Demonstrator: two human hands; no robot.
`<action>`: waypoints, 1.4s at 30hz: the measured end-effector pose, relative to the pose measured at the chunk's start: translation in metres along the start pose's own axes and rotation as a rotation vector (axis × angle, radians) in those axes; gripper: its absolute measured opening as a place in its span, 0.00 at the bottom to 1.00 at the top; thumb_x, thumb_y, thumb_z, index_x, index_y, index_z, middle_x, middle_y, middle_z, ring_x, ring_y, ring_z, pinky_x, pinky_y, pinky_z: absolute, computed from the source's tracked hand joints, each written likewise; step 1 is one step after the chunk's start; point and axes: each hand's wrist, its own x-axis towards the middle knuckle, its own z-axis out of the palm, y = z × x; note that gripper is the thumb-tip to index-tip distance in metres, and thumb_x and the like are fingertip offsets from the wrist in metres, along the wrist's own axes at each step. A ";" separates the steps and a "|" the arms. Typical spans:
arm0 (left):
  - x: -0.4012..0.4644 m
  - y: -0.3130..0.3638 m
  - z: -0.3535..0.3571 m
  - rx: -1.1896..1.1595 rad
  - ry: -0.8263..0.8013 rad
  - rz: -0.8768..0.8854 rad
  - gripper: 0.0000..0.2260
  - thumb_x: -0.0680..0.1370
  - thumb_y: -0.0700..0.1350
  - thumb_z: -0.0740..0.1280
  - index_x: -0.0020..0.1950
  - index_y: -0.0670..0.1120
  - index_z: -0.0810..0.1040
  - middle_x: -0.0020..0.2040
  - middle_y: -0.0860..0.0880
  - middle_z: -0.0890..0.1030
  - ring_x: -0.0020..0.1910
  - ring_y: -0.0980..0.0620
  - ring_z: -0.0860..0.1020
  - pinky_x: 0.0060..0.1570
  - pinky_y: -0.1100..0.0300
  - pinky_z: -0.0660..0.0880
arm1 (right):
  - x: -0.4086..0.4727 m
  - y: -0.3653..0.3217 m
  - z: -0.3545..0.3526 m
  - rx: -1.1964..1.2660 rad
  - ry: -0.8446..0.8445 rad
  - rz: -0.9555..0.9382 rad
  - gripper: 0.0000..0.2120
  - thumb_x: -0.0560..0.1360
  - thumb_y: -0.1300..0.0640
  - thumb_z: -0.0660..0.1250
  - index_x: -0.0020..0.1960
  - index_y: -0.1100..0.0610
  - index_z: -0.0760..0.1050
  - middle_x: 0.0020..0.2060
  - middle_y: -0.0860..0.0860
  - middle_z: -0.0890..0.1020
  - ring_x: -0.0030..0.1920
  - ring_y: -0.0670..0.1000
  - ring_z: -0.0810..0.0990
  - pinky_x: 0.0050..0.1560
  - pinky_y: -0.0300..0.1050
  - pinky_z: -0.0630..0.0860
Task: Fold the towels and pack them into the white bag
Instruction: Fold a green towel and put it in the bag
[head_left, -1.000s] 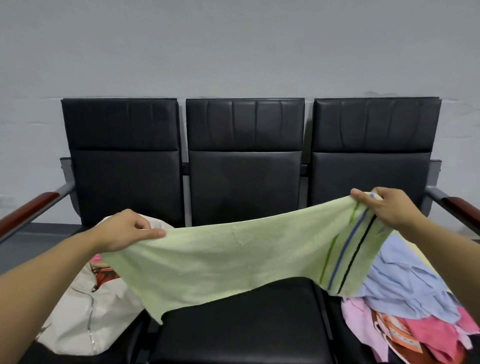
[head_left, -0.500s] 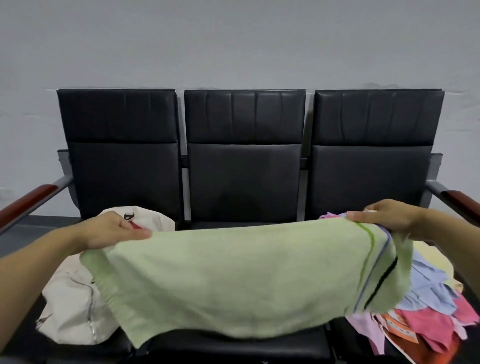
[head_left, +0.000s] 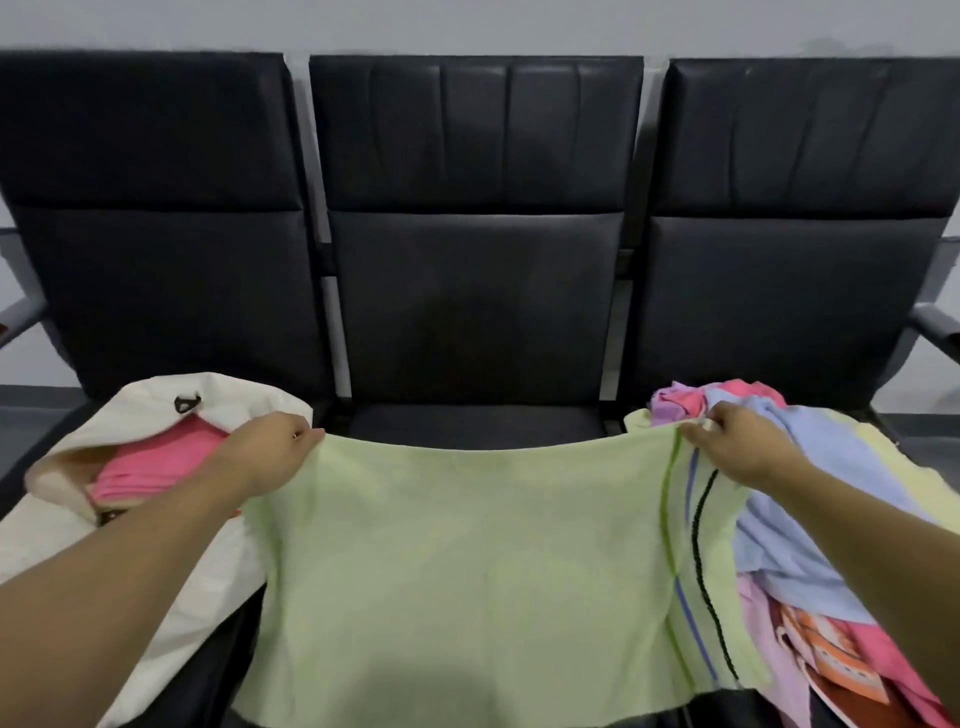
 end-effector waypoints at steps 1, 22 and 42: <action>0.011 0.001 0.007 -0.001 0.019 -0.004 0.19 0.85 0.55 0.60 0.38 0.48 0.76 0.38 0.48 0.79 0.43 0.46 0.79 0.41 0.54 0.71 | 0.006 0.001 0.006 0.015 0.015 0.008 0.12 0.82 0.49 0.63 0.43 0.54 0.70 0.33 0.50 0.74 0.39 0.54 0.74 0.44 0.46 0.66; 0.128 0.030 0.078 0.294 -0.083 -0.044 0.08 0.78 0.39 0.63 0.49 0.52 0.77 0.51 0.51 0.73 0.49 0.47 0.76 0.52 0.49 0.77 | 0.096 0.042 0.070 -0.103 0.062 0.038 0.15 0.79 0.43 0.66 0.44 0.54 0.70 0.29 0.50 0.77 0.32 0.51 0.76 0.33 0.47 0.67; 0.070 0.133 0.150 -0.375 -0.169 0.092 0.04 0.79 0.44 0.67 0.49 0.52 0.81 0.46 0.53 0.82 0.45 0.49 0.82 0.46 0.59 0.75 | 0.093 0.040 0.070 -0.078 -0.017 0.113 0.15 0.80 0.43 0.63 0.60 0.53 0.74 0.39 0.52 0.81 0.42 0.54 0.80 0.39 0.46 0.72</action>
